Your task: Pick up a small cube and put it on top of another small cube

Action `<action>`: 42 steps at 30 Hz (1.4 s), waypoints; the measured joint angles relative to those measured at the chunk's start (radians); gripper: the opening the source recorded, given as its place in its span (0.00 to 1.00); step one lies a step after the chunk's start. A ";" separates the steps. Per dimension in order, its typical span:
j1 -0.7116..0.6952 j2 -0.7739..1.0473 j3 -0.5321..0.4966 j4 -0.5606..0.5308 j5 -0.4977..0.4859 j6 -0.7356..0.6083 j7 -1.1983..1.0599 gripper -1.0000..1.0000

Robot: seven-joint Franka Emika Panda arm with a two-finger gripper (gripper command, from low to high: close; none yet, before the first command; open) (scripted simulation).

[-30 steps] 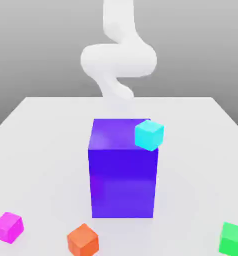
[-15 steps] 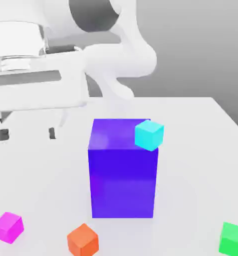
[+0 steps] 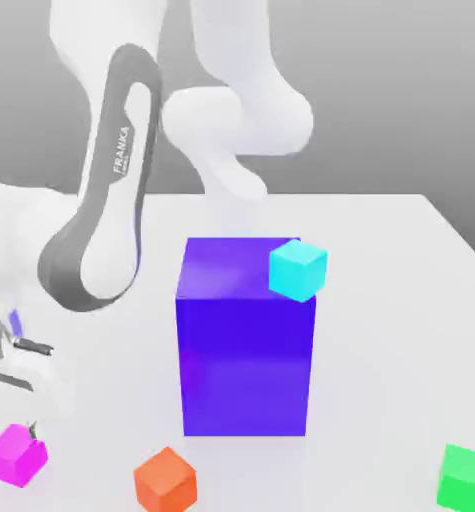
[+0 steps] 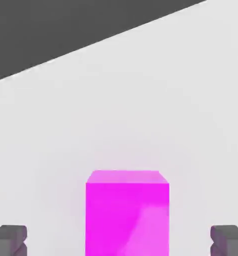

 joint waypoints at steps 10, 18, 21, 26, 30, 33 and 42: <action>0.010 -0.027 -0.015 -0.007 -0.022 -0.020 0.016 0.00; 0.194 -0.128 0.014 -0.010 -0.127 -0.135 0.164 0.00; 0.282 -0.132 0.059 0.003 -0.152 -0.157 0.224 0.00; 0.430 -0.148 0.131 0.023 -0.202 -0.188 0.330 0.00; 0.548 -0.168 0.187 0.038 -0.250 -0.208 0.420 0.00; 0.641 -0.186 0.224 0.048 -0.290 -0.221 0.491 0.00; 0.755 -0.077 0.279 0.068 -0.349 -0.106 0.589 1.00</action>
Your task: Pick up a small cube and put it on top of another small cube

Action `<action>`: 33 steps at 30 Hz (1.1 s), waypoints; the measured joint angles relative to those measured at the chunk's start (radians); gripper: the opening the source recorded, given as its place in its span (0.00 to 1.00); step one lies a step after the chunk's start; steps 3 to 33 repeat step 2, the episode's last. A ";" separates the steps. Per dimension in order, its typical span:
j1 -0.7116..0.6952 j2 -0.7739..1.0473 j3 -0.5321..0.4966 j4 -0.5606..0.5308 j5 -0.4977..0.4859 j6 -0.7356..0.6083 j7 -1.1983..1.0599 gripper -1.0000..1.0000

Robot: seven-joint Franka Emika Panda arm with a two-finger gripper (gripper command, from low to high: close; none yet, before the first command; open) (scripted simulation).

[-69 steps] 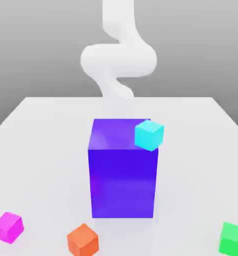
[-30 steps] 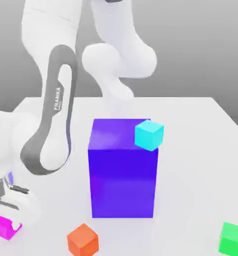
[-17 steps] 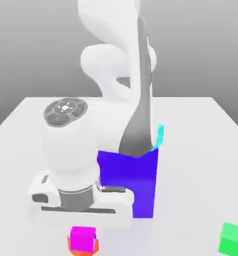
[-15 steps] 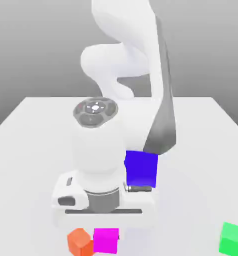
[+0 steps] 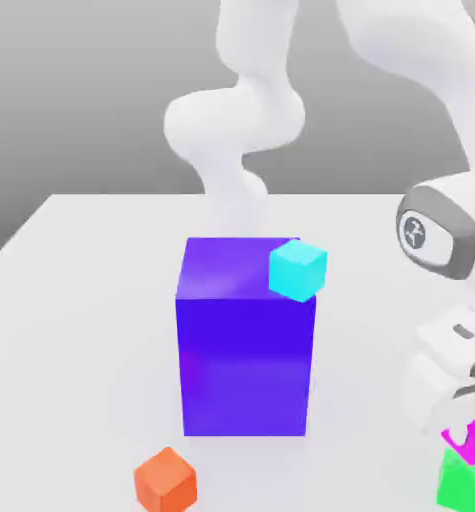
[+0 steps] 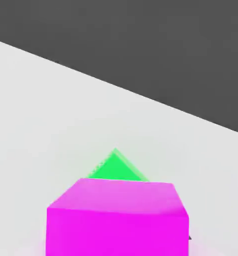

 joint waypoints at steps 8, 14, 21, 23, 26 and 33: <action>0.000 0.000 0.000 0.000 0.000 0.000 0.000 1.00; 0.000 0.000 0.000 0.000 0.000 0.000 0.000 1.00; 0.000 0.000 0.000 0.000 0.000 0.000 0.000 1.00; 0.000 0.000 0.000 0.000 0.000 0.000 0.000 1.00; 0.000 0.000 0.000 0.000 0.000 0.000 0.000 1.00; 0.000 0.000 0.000 0.000 0.000 0.000 0.000 1.00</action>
